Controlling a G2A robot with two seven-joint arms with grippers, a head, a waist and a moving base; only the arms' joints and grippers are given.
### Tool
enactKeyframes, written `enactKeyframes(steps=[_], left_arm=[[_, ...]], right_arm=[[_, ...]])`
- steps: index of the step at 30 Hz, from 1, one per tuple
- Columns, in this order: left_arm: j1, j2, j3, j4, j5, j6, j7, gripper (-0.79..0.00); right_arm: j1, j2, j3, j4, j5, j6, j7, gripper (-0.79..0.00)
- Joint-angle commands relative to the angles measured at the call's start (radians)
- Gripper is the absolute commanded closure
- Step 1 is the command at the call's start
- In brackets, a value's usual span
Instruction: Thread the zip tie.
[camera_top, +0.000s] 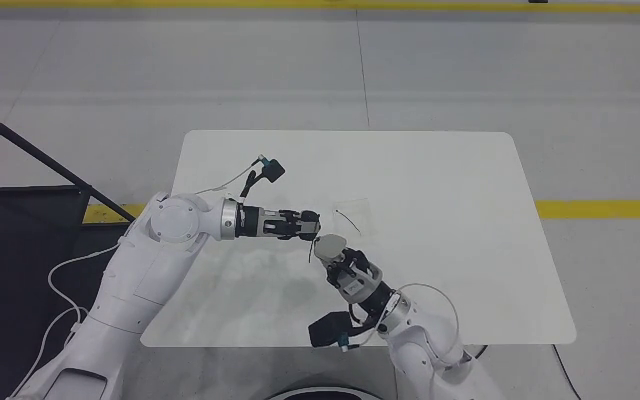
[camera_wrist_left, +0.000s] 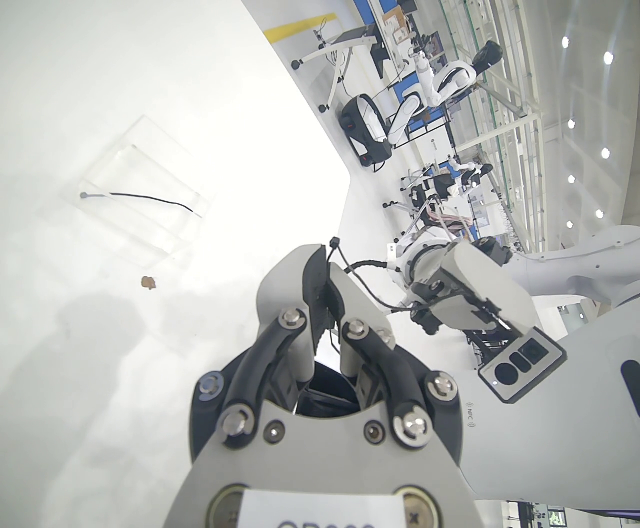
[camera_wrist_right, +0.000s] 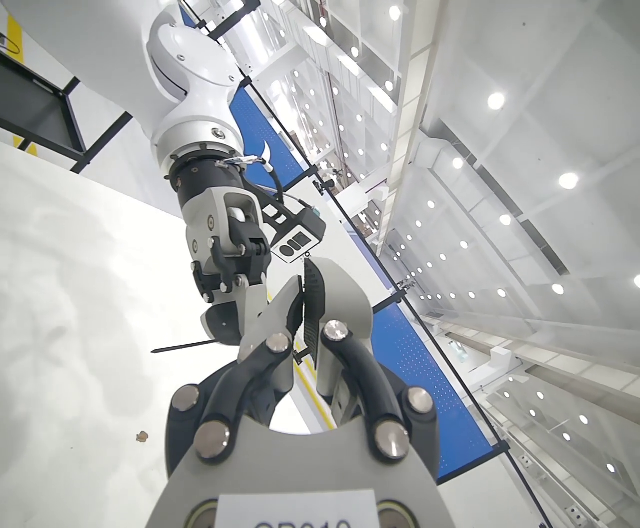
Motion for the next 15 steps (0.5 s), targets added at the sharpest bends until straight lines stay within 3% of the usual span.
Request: enactKeyframes(steps=[1,15], left_arm=[[0.01,0.0,0.001,-0.012,0.009,0.008,0.023,0.0],[0.032,0.009,0.001,-0.054,0.032,0.005,0.036,0.0]], right_arm=[[-0.001,-0.001,0.001,0.001,0.005,0.015,0.001,0.0],[-0.004,-0.009,0.002,0.008,0.021,0.111,0.021,0.0]])
